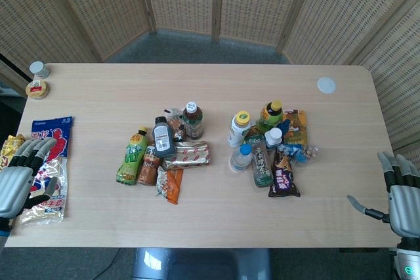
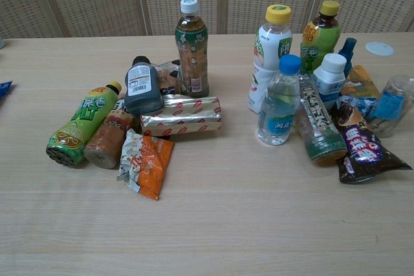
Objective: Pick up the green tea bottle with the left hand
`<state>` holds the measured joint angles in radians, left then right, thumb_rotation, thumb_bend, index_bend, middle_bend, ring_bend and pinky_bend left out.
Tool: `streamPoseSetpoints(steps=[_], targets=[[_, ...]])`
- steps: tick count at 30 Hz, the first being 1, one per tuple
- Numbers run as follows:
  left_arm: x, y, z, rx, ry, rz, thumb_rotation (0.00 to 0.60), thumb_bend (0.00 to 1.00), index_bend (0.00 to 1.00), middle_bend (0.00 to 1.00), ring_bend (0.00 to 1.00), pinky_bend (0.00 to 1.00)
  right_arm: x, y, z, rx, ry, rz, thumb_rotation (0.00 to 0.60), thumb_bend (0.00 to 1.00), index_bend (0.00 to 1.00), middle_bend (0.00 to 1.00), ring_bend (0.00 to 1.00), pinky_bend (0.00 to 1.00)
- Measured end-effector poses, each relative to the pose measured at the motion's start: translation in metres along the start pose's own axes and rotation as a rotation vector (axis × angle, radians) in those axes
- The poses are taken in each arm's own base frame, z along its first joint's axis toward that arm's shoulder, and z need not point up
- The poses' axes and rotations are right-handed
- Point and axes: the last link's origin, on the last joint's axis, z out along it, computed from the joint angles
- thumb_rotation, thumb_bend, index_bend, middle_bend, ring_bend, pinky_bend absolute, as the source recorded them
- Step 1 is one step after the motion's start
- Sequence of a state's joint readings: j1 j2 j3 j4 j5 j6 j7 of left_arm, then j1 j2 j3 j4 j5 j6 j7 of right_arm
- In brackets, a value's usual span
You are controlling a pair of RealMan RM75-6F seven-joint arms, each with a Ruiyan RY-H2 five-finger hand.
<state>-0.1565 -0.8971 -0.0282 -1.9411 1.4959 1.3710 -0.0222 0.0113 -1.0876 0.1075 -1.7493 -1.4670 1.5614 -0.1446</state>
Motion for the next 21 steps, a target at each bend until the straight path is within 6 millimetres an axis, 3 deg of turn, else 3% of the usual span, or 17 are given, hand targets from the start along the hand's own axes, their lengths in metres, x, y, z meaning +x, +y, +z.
streamPoseSetpoints(steps=[12, 21], targets=[[0.001, 0.002, 0.003, -0.02, -0.018, 0.025, 0.6, 0.55, 0.0, 0.0, 0.0, 0.0, -0.001, 0.001, -0.002, -0.004, 0.008, 0.012, 0.303, 0.15, 0.0, 0.0, 0.0, 0.0], [-0.003, 0.006, 0.02, -0.076, -0.081, 0.147, 0.6, 0.55, 0.0, 0.0, 0.0, 0.0, 0.004, 0.005, -0.006, -0.013, 0.015, 0.007, 0.305, 0.15, 0.0, 0.0, 0.0, 0.0]])
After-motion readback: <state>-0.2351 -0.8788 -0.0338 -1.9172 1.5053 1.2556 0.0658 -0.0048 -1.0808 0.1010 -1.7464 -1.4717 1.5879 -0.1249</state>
